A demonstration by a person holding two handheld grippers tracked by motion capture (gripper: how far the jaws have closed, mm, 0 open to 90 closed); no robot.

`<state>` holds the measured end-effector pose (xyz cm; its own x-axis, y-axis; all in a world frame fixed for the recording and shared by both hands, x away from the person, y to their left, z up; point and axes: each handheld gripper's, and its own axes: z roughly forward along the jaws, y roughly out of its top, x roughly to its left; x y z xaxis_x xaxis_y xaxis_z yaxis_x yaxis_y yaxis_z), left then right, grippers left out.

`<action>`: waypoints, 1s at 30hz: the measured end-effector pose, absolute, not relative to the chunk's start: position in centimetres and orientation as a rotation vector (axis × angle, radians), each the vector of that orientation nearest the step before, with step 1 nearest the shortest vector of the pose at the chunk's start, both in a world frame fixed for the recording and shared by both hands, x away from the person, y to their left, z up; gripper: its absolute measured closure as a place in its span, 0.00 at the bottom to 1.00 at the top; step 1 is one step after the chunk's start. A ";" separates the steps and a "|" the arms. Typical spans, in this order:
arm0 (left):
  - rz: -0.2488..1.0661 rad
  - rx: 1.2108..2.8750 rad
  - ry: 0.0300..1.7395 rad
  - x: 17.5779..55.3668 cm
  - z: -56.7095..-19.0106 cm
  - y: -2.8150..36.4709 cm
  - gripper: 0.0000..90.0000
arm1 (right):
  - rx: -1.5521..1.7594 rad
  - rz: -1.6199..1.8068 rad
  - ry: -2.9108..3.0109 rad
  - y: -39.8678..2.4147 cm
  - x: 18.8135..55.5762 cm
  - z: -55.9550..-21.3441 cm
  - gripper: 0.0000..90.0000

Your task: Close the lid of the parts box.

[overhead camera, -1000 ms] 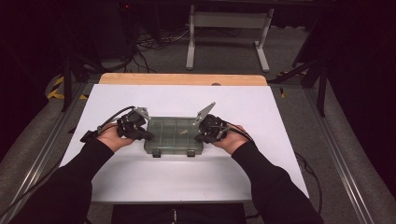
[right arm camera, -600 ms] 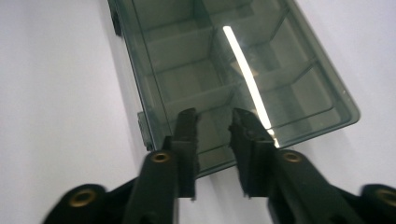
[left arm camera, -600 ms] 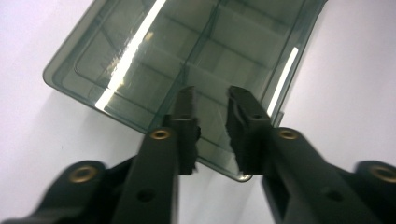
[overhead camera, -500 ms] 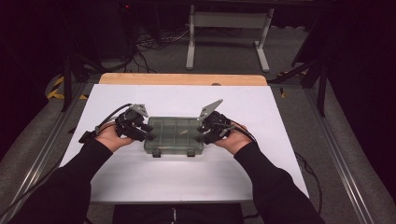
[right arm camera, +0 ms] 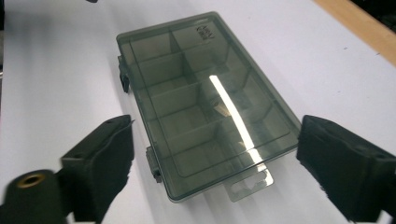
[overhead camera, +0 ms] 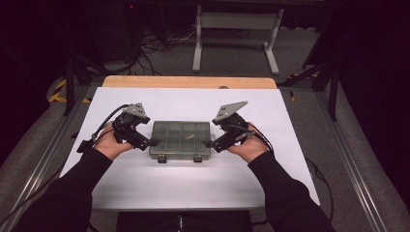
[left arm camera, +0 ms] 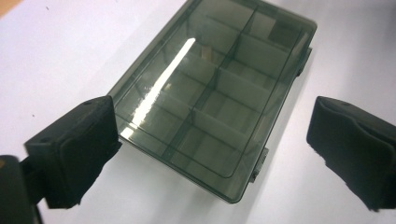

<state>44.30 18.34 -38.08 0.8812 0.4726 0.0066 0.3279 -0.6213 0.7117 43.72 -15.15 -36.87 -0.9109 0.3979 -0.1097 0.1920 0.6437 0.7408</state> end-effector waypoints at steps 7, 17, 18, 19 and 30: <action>0.286 2.188 0.571 42.8 -38.1 19.9 0.02 | 0.471 1.214 2.519 -17.0 42.5 -36.7 0.01; 0.398 2.021 0.587 40.4 -39.2 22.1 0.01 | 0.470 1.320 2.387 -19.9 40.8 -37.3 0.00; 0.424 1.995 0.576 40.1 -39.4 22.4 0.01 | 0.469 1.339 2.371 -20.2 40.7 -37.5 0.00; 0.431 1.969 0.570 39.8 -39.7 22.6 0.01 | 0.471 1.355 2.357 -20.5 40.5 -37.6 0.00; 0.481 1.755 0.575 37.8 -42.1 24.7 0.01 | 0.512 1.455 2.249 -22.8 39.4 -39.9 0.00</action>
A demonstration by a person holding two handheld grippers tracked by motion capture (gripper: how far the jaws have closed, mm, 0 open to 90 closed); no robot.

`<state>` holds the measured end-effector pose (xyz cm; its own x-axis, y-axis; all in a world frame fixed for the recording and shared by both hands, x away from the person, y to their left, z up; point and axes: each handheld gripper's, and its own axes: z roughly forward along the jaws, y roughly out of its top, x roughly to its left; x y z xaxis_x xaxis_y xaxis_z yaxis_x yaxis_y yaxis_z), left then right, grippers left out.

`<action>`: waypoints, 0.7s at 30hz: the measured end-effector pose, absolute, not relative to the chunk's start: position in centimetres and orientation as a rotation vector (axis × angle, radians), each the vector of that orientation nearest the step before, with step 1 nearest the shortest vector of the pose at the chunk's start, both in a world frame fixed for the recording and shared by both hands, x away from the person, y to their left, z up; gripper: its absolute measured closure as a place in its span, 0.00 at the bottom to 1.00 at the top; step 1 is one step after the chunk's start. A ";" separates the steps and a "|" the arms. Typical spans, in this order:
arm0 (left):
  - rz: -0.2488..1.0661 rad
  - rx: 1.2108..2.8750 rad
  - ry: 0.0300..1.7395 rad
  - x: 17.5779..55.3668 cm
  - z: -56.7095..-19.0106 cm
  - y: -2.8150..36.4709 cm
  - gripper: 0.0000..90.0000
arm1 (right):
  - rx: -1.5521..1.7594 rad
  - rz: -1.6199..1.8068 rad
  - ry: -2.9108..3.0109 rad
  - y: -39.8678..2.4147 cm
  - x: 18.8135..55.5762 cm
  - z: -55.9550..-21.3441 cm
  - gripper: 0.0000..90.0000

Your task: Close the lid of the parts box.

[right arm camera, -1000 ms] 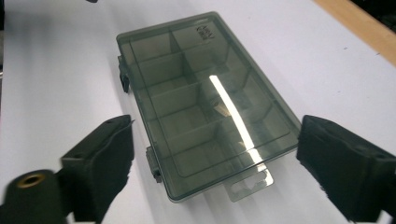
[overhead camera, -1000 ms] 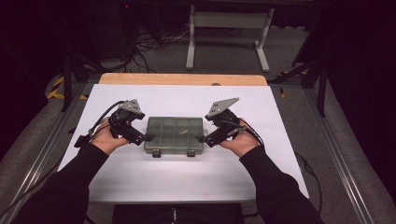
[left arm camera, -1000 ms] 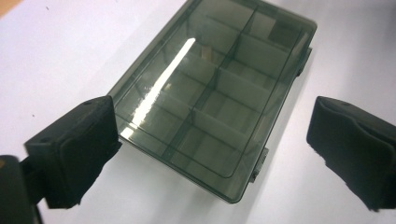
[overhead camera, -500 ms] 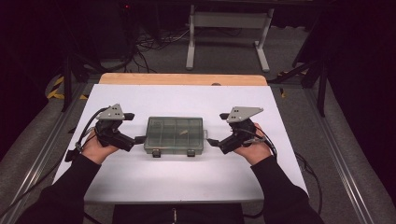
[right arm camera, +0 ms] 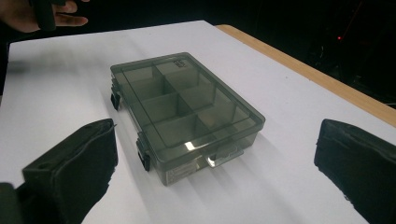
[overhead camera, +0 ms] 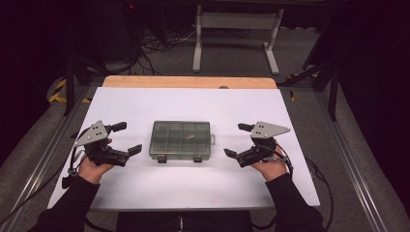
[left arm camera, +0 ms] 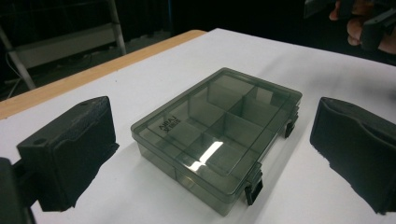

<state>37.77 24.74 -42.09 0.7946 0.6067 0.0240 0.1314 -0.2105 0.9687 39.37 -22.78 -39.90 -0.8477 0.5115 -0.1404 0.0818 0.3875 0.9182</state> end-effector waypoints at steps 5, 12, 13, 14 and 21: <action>0.488 1.730 0.593 37.3 -43.3 25.4 0.02 | 0.520 1.478 2.209 -23.5 38.9 -40.9 0.00; 0.496 1.689 0.592 36.7 -45.0 25.9 0.02 | 0.523 1.494 2.173 -24.5 38.2 -42.4 0.00; 0.499 1.694 0.597 36.6 -45.2 26.0 0.02 | 0.525 1.496 2.172 -24.6 38.1 -42.7 0.00; 0.501 1.684 0.604 36.6 -45.4 26.0 0.02 | 0.528 1.496 2.178 -24.7 38.1 -43.0 0.00; 0.487 1.661 0.650 36.0 -47.4 26.3 0.02 | 0.571 1.505 2.145 -25.6 37.5 -44.9 0.00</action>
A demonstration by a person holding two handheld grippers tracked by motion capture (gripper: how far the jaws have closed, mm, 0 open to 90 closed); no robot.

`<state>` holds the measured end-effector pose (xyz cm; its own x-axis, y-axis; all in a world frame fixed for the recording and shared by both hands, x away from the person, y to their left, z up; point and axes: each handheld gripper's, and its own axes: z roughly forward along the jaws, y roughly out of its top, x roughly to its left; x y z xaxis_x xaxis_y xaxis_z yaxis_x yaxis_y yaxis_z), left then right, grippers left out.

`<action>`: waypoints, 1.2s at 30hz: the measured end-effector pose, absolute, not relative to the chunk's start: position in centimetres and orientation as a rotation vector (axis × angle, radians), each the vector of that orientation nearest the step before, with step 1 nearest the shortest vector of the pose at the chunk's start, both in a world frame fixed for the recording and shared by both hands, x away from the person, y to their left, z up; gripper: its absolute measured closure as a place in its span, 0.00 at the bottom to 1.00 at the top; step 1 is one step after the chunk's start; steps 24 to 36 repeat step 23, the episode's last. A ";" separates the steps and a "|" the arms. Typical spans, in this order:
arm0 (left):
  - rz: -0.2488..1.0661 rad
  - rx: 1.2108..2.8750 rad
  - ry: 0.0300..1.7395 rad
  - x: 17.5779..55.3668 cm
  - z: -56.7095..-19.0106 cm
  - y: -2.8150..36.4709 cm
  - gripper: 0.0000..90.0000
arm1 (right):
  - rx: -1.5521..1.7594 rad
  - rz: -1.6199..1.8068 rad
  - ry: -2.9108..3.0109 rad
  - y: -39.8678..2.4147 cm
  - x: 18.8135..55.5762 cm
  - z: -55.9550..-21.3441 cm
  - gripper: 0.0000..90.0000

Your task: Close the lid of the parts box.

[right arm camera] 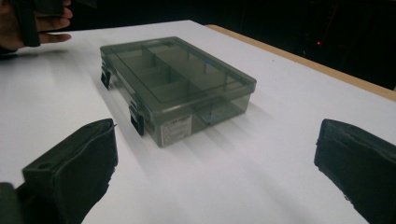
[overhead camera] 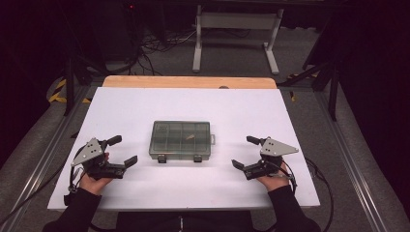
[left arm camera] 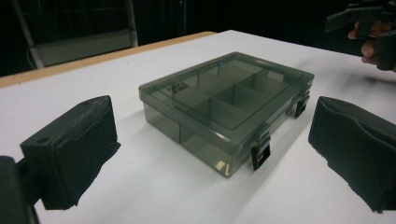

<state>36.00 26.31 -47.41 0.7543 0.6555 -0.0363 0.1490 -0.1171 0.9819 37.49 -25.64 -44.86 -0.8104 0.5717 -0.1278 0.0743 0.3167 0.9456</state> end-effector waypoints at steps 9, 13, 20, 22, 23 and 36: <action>0.500 1.670 0.680 35.9 -48.7 26.7 0.02 | 0.629 1.528 2.134 -26.4 37.1 -46.6 0.00; 0.517 1.683 0.678 36.0 -48.8 26.4 0.02 | 0.658 1.529 2.126 -26.6 37.3 -46.7 0.00; 0.507 1.677 0.701 36.1 -48.8 26.5 0.02 | 0.696 1.530 2.098 -26.9 37.4 -46.7 0.00; 0.516 1.675 0.706 36.1 -48.9 26.5 0.02 | 0.700 1.528 2.093 -27.0 37.4 -46.7 0.00; 0.520 1.676 0.714 36.1 -48.9 26.5 0.02 | 0.701 1.527 2.094 -27.0 37.4 -46.7 0.00; 0.520 1.676 0.714 36.1 -48.9 26.5 0.02 | 0.701 1.527 2.094 -27.0 37.4 -46.7 0.00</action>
